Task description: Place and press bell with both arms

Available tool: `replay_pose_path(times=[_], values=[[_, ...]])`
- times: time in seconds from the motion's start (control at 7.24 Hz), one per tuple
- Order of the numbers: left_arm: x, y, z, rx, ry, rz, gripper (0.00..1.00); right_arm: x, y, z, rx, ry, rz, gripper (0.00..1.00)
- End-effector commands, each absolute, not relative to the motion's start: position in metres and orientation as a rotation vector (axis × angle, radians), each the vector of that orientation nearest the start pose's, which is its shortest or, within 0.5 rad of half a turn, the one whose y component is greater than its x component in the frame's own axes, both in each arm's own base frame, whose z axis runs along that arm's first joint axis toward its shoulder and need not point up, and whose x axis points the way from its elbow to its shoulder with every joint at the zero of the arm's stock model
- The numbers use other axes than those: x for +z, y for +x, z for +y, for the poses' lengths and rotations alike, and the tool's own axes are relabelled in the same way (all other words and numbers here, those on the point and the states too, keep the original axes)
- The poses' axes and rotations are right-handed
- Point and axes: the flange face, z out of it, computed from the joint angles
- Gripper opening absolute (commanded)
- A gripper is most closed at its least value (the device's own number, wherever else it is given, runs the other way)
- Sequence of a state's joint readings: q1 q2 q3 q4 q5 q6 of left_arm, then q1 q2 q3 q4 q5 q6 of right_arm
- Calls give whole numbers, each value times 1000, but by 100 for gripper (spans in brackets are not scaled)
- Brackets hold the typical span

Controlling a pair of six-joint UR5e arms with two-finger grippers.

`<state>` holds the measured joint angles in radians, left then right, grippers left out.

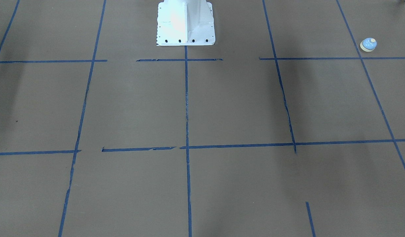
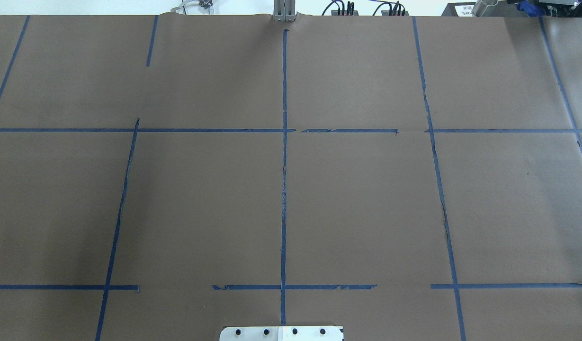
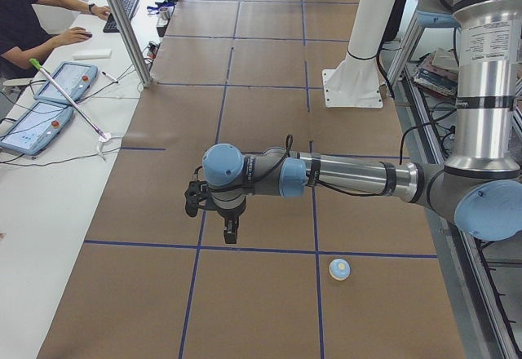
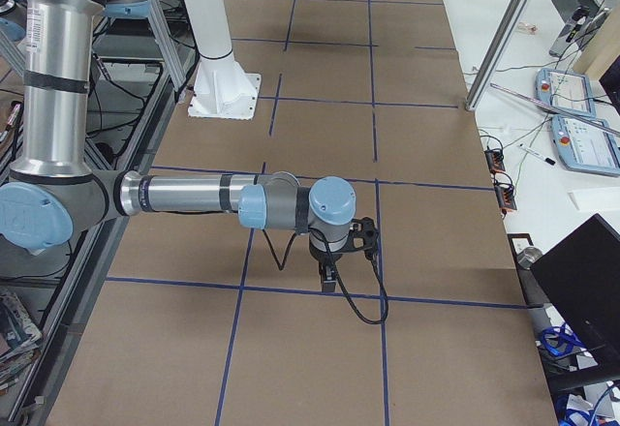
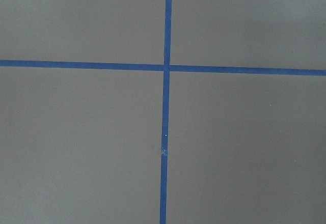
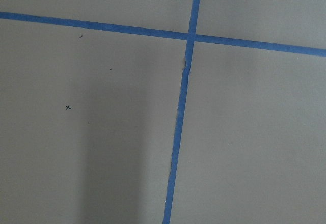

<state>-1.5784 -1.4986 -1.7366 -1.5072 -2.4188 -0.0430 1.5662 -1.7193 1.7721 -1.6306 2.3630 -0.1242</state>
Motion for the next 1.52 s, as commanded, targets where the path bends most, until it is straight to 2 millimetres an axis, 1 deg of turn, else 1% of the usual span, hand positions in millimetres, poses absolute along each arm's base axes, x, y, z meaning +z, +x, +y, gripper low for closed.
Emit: replay_pose_path(times=[0.0, 0.14, 0.28, 0.69, 0.97, 1.11, 1.24, 1.38], values=[[620, -61, -440, -21, 37, 850, 100, 631, 60, -429, -121, 46, -792, 100], [630, -62, -436, -22, 53, 843, 100, 631, 60, -429, -121, 46, -792, 100], [627, -62, -433, -20, 59, 840, 100, 628, 60, -429, -123, 50, -792, 100], [626, -61, -432, -9, 62, 840, 100, 629, 60, -429, -124, 48, -791, 100], [625, -59, -432, -8, 64, 843, 100, 629, 60, -429, -125, 50, -791, 100], [621, -59, -434, 5, 96, 847, 100, 629, 60, -429, -123, 49, -791, 100], [621, -55, -434, 23, 111, 849, 100, 630, 60, -427, -127, 49, -789, 100], [621, -44, -432, 56, 121, 851, 100, 630, 60, -427, -134, 71, -789, 100]])
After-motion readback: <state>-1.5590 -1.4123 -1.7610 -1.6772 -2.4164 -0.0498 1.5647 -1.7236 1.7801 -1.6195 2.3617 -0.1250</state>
